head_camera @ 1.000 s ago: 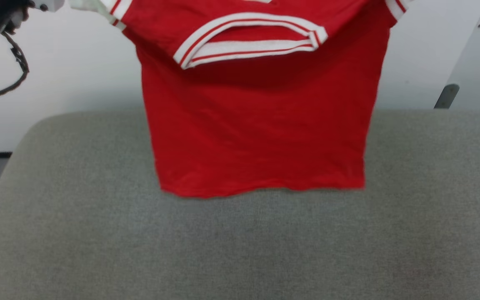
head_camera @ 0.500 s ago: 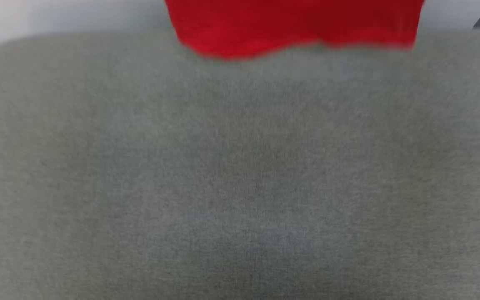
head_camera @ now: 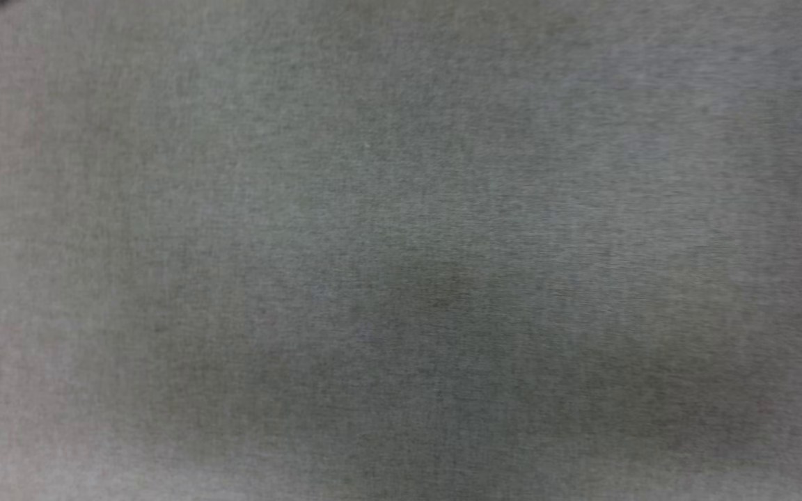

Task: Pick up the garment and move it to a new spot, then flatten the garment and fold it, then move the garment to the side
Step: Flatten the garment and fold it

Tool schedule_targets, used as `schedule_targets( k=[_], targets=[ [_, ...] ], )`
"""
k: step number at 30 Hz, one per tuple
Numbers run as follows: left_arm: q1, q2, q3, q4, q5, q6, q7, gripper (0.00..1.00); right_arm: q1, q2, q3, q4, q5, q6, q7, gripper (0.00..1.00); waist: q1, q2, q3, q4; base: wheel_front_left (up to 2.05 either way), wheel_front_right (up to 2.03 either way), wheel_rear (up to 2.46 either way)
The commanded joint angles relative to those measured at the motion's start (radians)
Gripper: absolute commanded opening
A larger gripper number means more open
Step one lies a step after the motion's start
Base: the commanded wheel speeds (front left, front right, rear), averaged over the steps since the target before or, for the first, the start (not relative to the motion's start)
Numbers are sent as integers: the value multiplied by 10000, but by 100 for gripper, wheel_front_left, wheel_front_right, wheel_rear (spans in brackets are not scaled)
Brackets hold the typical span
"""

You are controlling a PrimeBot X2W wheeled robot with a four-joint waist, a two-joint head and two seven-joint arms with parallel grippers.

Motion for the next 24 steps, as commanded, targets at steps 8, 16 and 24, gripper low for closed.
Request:
schedule_targets(
  k=[8,16,24],
  targets=[
    [1562,-226,-266,433,-818,-131,835,0,1626,-143,687,655,1754,-11,146,0,0,0,-470,543,0,0,0],
    [3847,414,-811,-371,-1642,-111,2214,0,4002,-816,1724,68,4580,-11,2039,0,0,0,-2184,486,0,0,0],
    [6716,1565,-1517,-1709,-1736,-49,2550,0,7450,-2191,2859,-2257,6860,-11,4238,0,0,0,-3859,395,0,0,0]
  ],
)
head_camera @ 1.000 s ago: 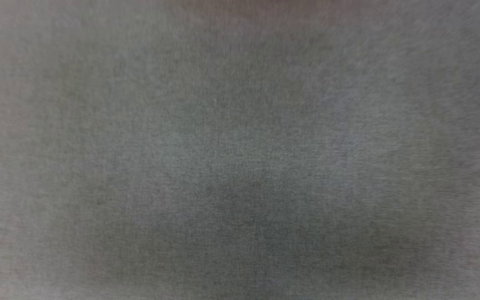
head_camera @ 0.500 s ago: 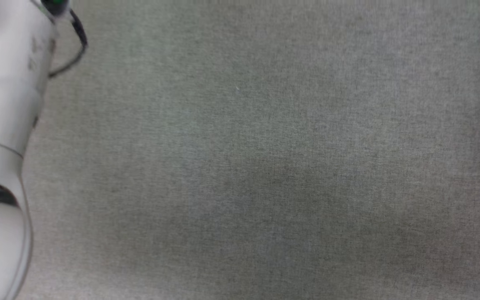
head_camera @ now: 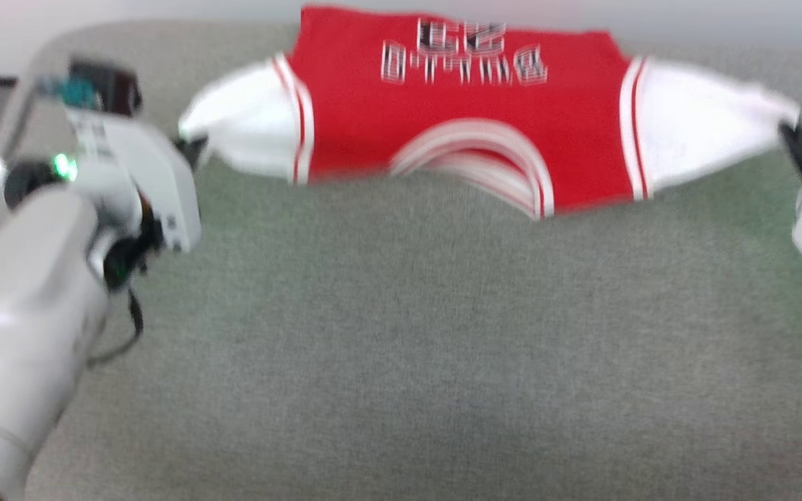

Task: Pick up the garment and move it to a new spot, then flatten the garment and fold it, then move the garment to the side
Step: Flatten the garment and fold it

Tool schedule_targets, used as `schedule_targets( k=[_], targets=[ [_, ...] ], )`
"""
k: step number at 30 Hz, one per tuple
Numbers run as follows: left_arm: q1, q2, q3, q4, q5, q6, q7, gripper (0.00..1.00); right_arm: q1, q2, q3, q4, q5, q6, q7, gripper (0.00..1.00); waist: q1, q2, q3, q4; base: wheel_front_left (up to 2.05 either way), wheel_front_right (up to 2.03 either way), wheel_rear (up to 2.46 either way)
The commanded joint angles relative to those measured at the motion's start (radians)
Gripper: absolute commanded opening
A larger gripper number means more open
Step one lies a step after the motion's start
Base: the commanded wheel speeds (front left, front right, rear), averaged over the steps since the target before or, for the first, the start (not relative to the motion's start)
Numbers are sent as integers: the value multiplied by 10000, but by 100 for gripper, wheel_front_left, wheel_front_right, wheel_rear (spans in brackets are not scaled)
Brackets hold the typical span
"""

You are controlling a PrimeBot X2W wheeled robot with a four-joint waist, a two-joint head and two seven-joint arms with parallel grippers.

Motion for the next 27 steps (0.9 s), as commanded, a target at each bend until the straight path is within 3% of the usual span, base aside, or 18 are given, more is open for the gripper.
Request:
schedule_targets(
  k=[1,7,15,22,27],
  targets=[
    [507,185,-86,-256,43,92,-63,0,596,-262,34,-327,290,-11,191,0,0,-1,-1313,-103,0,0,0],
    [2669,1154,-315,-2389,-219,763,250,0,3253,-1326,236,-2279,1202,-11,1524,0,0,-1,-2082,-112,0,0,0],
    [5451,3191,-407,-6463,-632,2731,739,0,6645,-2302,-553,-4907,2134,-11,3076,0,0,-1,-2378,-122,0,0,0],
    [7152,4524,-362,-8945,-1091,4113,881,0,9338,-2441,-1851,-6876,2272,-11,4352,0,0,-1,-2255,-109,0,0,0],
    [7883,4957,-391,-9691,-1323,4625,792,0,10918,-2037,-2816,-8037,1924,-11,5410,0,0,-1,-2078,-105,0,0,0]
  ],
)
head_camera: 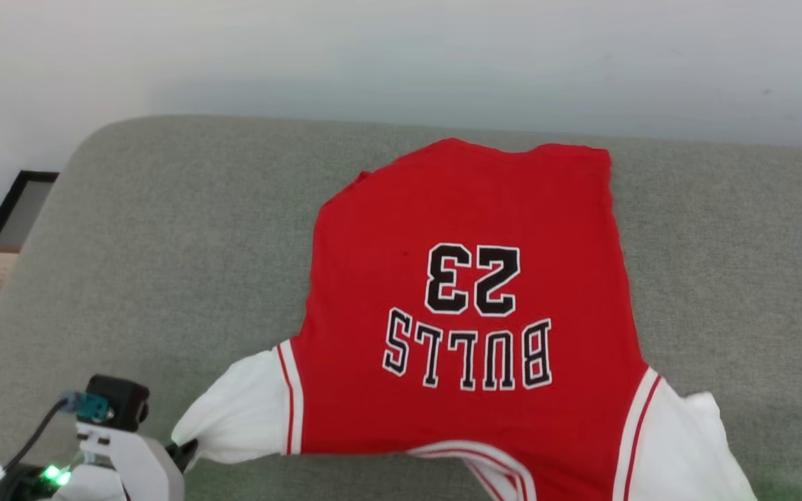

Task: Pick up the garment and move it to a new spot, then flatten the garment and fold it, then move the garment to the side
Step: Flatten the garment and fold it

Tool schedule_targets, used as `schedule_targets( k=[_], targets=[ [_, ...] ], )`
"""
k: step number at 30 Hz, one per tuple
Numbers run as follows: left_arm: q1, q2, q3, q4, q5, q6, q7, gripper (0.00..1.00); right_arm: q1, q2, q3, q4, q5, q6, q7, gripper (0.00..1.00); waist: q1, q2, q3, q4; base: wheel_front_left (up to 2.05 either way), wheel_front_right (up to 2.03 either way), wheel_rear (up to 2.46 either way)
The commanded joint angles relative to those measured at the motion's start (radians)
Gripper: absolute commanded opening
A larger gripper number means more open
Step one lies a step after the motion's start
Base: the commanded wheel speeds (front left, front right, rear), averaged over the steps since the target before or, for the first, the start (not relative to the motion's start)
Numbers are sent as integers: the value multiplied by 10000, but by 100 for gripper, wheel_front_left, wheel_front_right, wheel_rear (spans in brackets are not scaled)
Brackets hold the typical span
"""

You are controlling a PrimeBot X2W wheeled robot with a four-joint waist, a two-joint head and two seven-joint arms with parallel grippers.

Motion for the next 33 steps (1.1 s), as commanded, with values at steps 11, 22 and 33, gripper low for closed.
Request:
schedule_targets(
  k=[11,22,33],
  targets=[
    [293,-228,-128,35,99,265,-234,0,848,1716,-1430,-760,-2069,-11,898,0,0,-1,308,-14,0,0,0],
    [-19,-730,-283,294,355,146,-321,0,229,2320,-1064,-93,-3201,-12,1006,100,0,-1,401,21,0,0,0],
    [-390,-1082,-473,236,800,51,-387,0,-192,2205,-2526,-2109,-3027,-11,2362,100,0,-1,813,386,0,0,0]
  ],
)
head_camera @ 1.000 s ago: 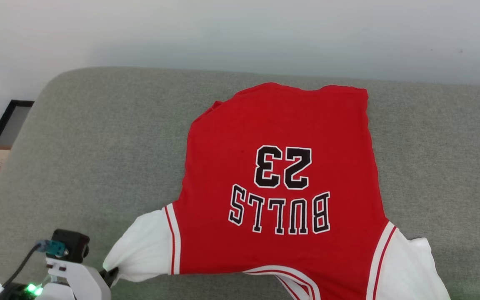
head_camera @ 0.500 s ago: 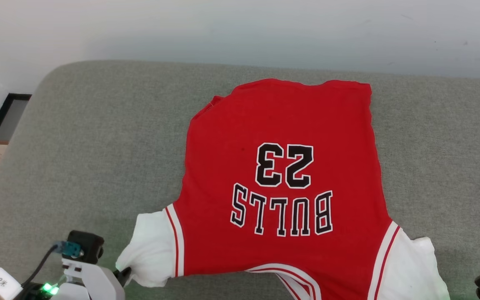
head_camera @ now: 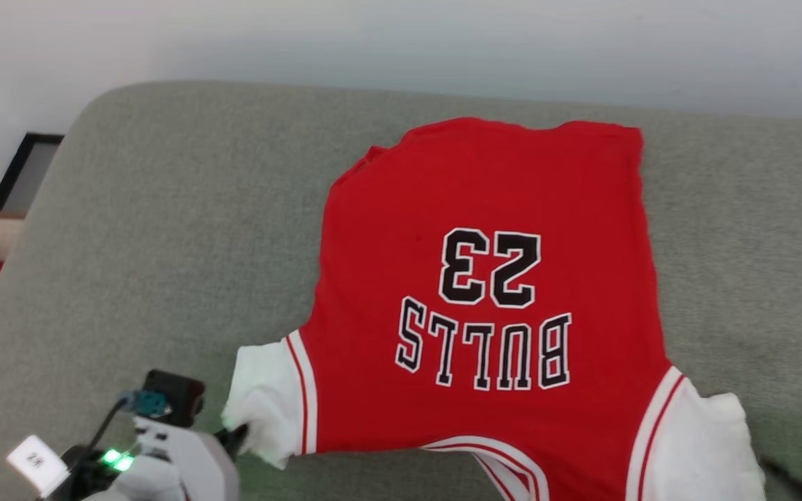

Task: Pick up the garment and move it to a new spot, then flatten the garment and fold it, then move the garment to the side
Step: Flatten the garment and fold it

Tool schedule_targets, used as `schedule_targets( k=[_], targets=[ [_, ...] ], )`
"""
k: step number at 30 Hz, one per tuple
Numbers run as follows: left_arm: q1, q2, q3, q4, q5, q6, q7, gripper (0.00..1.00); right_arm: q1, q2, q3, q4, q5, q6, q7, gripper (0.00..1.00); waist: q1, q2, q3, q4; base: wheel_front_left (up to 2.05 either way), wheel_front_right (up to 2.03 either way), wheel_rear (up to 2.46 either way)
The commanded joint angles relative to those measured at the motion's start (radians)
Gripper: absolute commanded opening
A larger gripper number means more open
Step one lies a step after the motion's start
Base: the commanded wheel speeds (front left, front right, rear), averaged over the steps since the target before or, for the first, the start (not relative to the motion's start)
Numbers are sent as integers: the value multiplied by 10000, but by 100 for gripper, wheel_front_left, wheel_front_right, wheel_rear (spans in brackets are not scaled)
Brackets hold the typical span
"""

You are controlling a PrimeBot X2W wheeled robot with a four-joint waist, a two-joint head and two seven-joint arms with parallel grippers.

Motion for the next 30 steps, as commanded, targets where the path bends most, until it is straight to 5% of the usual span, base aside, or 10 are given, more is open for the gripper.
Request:
schedule_targets(
  k=[1,5,9,19,30],
  targets=[
    [-125,-121,-1,-28,42,-60,-42,0,-231,35,-143,-199,-69,-7,122,100,0,0,218,222,0,0,0],
    [-473,-460,-51,-27,202,-228,-85,0,-1472,38,-497,-815,-255,-7,425,100,0,0,635,554,0,0,0],
    [-869,-830,-86,54,417,-426,-161,0,-3626,27,-224,-185,-576,-7,64,100,0,0,1166,921,0,0,0],
    [-2020,-2122,-485,691,1014,-1246,-302,0,-8912,-40,1052,4954,-1693,-7,-1002,100,0,0,2356,2251,0,0,0],
    [-2540,-3057,-758,1629,1126,-1997,-555,0,-11698,88,1018,9747,-2662,-7,-781,100,0,0,3069,3231,0,0,0]
  ],
)
